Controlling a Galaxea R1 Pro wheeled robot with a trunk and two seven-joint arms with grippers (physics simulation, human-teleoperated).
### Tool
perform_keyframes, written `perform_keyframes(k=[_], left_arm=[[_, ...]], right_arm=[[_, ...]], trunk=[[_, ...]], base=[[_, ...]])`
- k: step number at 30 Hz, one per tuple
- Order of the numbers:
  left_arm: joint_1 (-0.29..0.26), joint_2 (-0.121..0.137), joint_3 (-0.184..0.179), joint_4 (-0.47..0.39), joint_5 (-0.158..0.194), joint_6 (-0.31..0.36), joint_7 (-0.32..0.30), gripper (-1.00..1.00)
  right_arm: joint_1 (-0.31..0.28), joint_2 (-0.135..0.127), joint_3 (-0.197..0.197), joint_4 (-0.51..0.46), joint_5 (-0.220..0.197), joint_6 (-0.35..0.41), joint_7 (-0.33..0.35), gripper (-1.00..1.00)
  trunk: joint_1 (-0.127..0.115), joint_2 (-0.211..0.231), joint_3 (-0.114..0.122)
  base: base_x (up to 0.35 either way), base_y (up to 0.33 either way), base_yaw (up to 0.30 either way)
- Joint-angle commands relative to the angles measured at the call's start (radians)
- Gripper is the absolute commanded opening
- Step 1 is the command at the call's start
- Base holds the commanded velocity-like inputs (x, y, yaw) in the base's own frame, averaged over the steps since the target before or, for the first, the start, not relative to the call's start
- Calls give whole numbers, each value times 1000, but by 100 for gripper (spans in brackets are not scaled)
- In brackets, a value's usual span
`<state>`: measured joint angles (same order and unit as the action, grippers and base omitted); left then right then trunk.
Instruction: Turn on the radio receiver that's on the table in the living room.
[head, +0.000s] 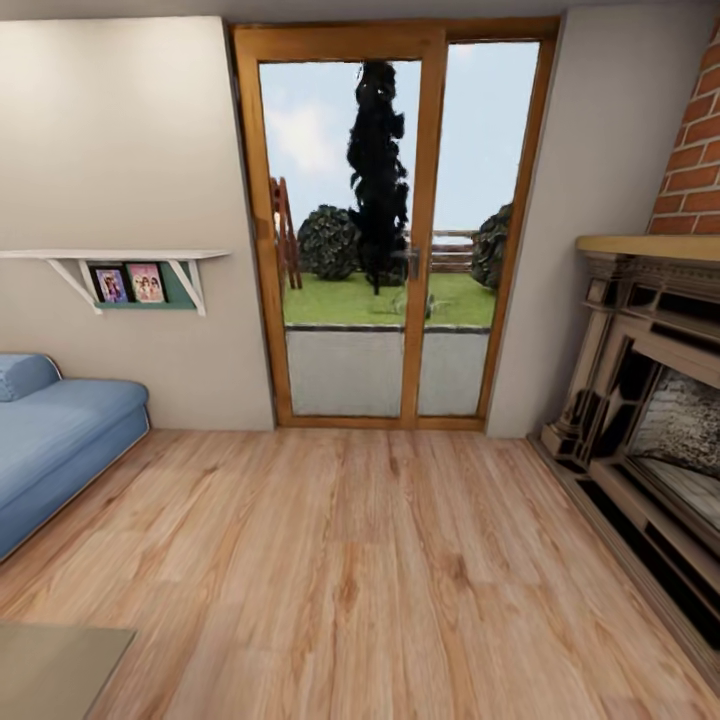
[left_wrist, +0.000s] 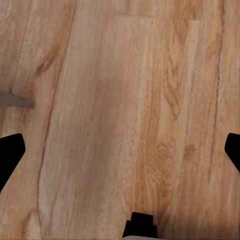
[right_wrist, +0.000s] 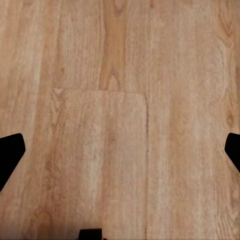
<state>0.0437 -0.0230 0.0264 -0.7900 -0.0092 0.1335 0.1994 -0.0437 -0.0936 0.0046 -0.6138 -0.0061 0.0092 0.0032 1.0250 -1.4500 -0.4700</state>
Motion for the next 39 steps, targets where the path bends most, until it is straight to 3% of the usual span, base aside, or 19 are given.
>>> perform_keyframes(k=[1, 39], left_arm=[[0, 0, 0, 0, 0, 0, 0, 100], [0, -1, 0, 0, -1, 0, 0, 100]], right_arm=[[0, 0, 0, 1, 0, 0, 0, 100], [0, 2, 2, 2, 0, 0, 0, 100]], trunk=[[0, 0, 0], [0, 0, 0]], base=[[320, 0, 0], [320, 0, 0]])
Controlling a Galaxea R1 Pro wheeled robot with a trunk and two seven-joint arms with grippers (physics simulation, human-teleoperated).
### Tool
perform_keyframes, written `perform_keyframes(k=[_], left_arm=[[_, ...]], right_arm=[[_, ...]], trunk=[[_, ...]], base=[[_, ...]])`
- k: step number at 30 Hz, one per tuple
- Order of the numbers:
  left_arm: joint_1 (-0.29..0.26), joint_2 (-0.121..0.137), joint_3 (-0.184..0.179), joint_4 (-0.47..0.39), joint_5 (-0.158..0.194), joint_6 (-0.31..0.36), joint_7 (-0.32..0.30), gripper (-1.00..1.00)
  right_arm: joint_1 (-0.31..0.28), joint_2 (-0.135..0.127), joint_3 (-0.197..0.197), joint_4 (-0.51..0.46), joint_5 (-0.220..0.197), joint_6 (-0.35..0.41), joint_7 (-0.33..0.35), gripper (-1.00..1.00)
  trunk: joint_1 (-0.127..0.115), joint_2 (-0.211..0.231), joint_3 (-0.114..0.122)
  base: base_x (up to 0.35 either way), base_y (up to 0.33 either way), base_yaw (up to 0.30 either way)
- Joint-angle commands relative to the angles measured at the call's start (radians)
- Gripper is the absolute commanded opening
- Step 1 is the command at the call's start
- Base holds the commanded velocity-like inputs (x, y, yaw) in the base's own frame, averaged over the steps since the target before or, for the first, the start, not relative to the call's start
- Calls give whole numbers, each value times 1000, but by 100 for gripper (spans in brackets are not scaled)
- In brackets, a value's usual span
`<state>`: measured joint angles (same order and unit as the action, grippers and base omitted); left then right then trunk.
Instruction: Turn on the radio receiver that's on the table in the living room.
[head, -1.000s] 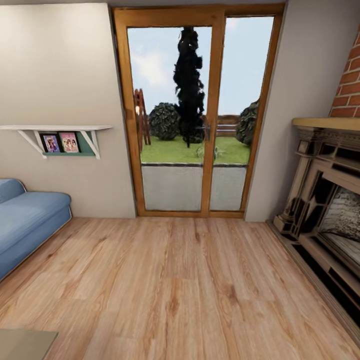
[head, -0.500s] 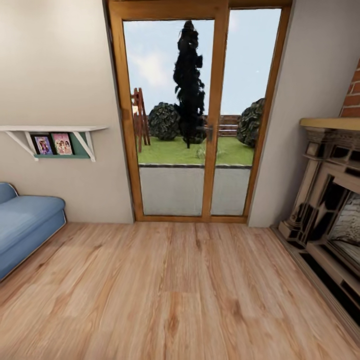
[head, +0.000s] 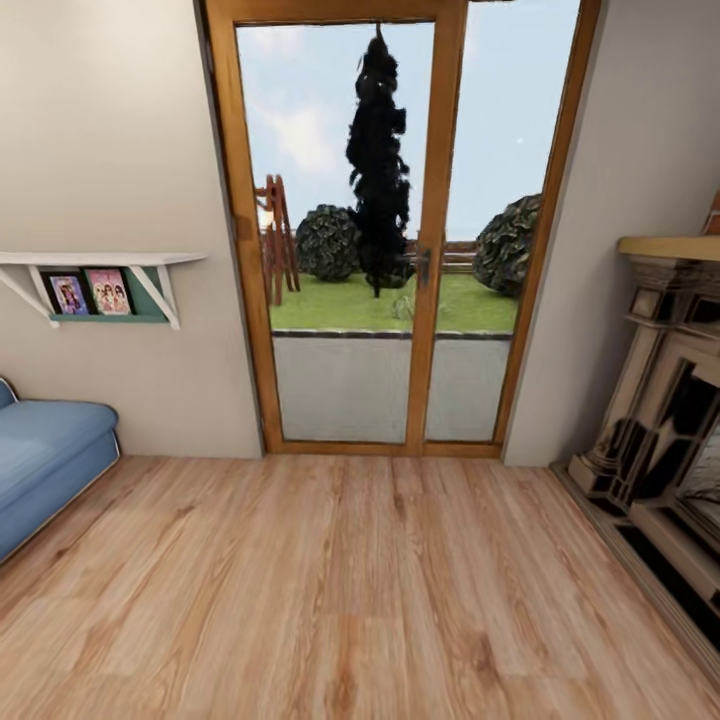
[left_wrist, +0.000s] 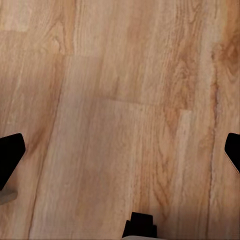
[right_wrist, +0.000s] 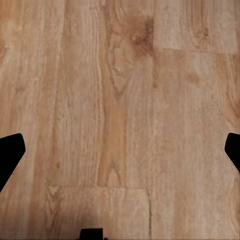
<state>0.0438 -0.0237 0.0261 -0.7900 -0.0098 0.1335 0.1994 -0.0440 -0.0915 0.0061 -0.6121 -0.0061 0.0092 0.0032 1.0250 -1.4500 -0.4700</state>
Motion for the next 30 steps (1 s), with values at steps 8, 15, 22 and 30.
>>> perform_keyframes(k=[8, 15, 22, 30], left_arm=[[0, 0, 0, 0, 0, 0, 0, 100], [0, 1, 0, 0, -1, 0, 0, 100], [1, 0, 0, 0, 0, 0, 0, 100], [0, 0, 0, 0, -1, 0, 0, 100]], right_arm=[[0, 0, 0, 0, 0, 0, 0, 100], [0, 0, 0, 0, 0, 0, 1, 100], [0, 0, 0, 9, 0, 0, 0, 100], [-1, 1, -2, 18, 0, -1, 0, 100]], trunk=[[0, 0, 0], [0, 0, 0], [0, 0, 0], [0, 0, 0]], base=[[320, 0, 0], [320, 0, 0], [320, 0, 0], [320, 0, 0]])
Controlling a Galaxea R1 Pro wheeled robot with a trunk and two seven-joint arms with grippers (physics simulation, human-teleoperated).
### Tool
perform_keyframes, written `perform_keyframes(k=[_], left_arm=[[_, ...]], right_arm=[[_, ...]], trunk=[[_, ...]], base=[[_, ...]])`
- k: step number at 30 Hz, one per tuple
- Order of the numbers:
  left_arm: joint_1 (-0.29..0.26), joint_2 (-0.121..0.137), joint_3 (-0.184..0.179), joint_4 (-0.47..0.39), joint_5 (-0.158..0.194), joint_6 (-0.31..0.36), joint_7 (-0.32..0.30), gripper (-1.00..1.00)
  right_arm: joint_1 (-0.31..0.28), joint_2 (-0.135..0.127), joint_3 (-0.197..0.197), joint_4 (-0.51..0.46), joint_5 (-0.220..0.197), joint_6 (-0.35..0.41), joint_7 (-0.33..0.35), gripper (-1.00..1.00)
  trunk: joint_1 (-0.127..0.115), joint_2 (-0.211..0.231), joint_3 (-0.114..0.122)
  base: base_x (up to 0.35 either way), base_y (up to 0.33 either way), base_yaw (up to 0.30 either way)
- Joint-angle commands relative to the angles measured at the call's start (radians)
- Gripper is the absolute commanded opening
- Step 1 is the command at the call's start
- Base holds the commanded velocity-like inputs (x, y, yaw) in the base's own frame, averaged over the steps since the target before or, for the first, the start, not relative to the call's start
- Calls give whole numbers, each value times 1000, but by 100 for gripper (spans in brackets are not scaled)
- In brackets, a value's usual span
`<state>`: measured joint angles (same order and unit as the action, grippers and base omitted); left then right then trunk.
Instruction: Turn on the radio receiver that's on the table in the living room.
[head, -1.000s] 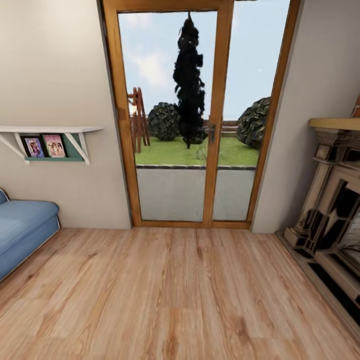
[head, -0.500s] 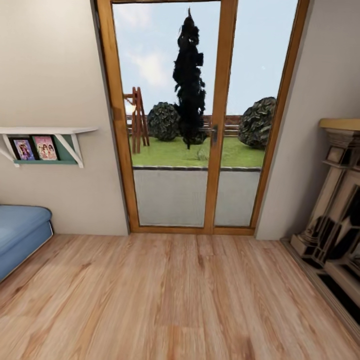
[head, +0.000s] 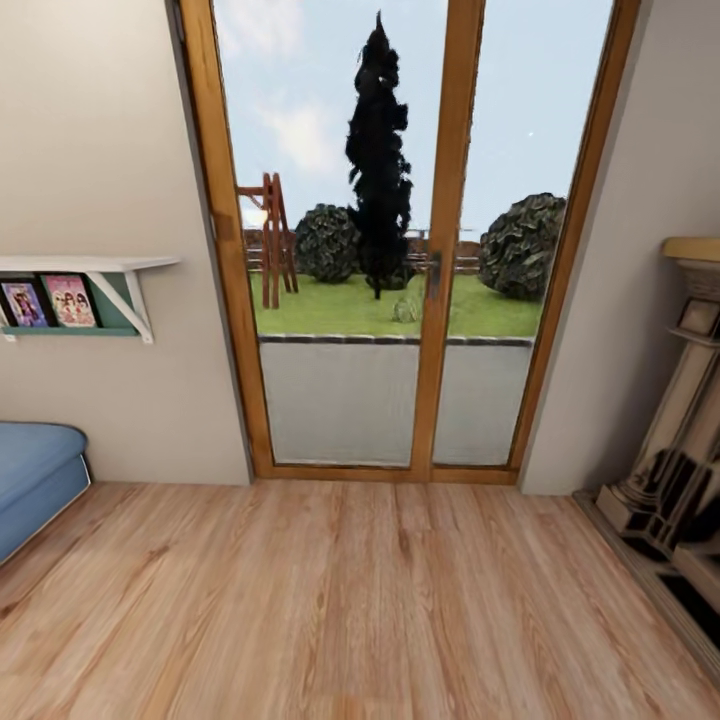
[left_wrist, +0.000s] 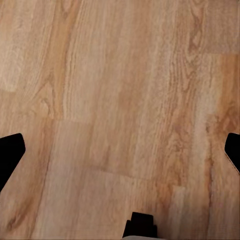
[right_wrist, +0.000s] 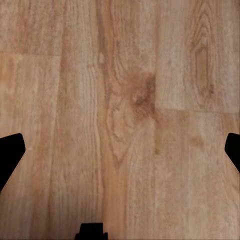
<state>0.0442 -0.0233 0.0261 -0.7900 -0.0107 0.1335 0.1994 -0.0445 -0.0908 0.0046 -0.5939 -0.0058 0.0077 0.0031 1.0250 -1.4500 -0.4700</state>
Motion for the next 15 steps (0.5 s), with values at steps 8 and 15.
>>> perform_keyframes(k=[8, 15], left_arm=[[-1, 0, 0, 0, 0, 0, 0, 100], [0, 0, 0, 0, 0, 0, 0, 100]], right_arm=[[0, 0, 0, 0, 1, 0, 0, 100], [0, 0, 0, 0, 1, 0, 0, 100]], trunk=[[0, 0, 0], [0, 0, 0]], base=[[320, 0, 0], [292, 0, 82]])
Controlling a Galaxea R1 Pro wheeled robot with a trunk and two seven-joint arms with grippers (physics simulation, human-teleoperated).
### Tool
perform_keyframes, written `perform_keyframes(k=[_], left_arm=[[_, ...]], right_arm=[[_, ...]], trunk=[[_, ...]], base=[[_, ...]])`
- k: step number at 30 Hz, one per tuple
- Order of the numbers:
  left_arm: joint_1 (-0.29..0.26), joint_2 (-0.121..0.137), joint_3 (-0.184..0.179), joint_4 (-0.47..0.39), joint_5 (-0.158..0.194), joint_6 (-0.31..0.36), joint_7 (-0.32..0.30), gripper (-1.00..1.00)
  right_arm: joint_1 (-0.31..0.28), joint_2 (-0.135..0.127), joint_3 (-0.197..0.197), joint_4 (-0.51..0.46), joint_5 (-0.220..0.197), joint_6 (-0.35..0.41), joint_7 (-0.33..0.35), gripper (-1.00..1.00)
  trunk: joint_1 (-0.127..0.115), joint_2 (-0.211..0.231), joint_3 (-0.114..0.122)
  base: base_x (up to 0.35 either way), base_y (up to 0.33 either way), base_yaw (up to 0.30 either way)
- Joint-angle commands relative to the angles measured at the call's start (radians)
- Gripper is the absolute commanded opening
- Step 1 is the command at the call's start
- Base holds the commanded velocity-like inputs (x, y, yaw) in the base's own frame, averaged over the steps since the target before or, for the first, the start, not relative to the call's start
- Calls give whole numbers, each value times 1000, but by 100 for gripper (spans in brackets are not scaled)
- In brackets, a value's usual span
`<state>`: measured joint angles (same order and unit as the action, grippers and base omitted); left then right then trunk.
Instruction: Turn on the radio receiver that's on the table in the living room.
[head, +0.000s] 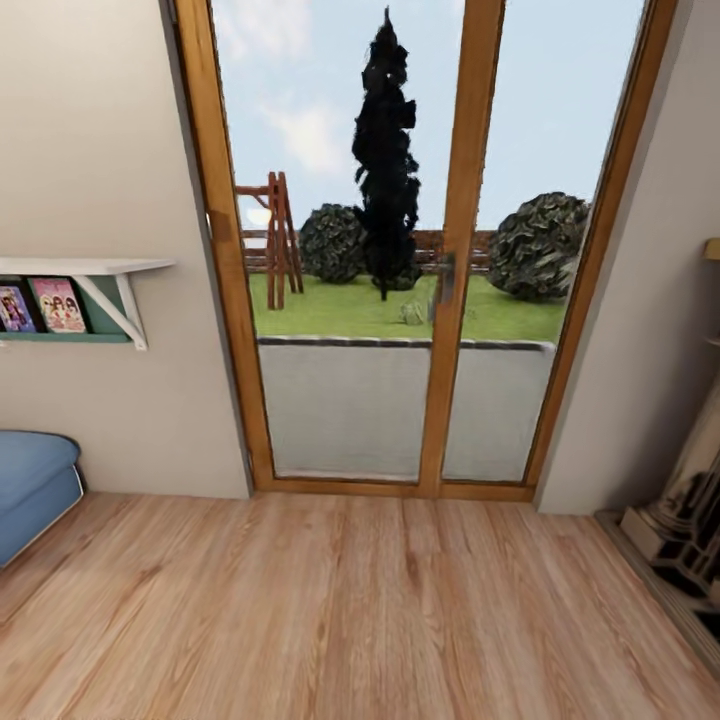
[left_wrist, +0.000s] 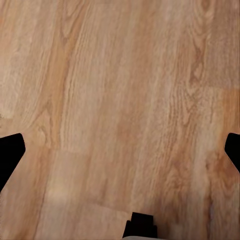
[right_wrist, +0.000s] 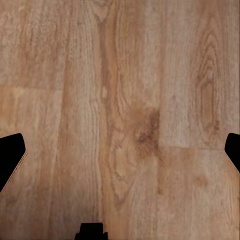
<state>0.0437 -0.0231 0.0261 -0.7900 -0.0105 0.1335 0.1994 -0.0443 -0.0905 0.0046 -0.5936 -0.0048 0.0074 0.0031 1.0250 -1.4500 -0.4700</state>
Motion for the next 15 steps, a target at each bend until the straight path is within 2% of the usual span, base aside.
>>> perform_keyframes(k=[1, 15], left_arm=[[0, 0, 0, 0, 0, 0, 0, 100], [0, 0, 2, 0, 1, -2, 0, 100]], right_arm=[[0, 0, 0, 0, 0, 0, 0, 100], [0, 0, 0, 0, 0, 0, 0, 100]], trunk=[[0, 0, 0], [0, 0, 0]], base=[[114, 0, 249], [16, 0, 289]])
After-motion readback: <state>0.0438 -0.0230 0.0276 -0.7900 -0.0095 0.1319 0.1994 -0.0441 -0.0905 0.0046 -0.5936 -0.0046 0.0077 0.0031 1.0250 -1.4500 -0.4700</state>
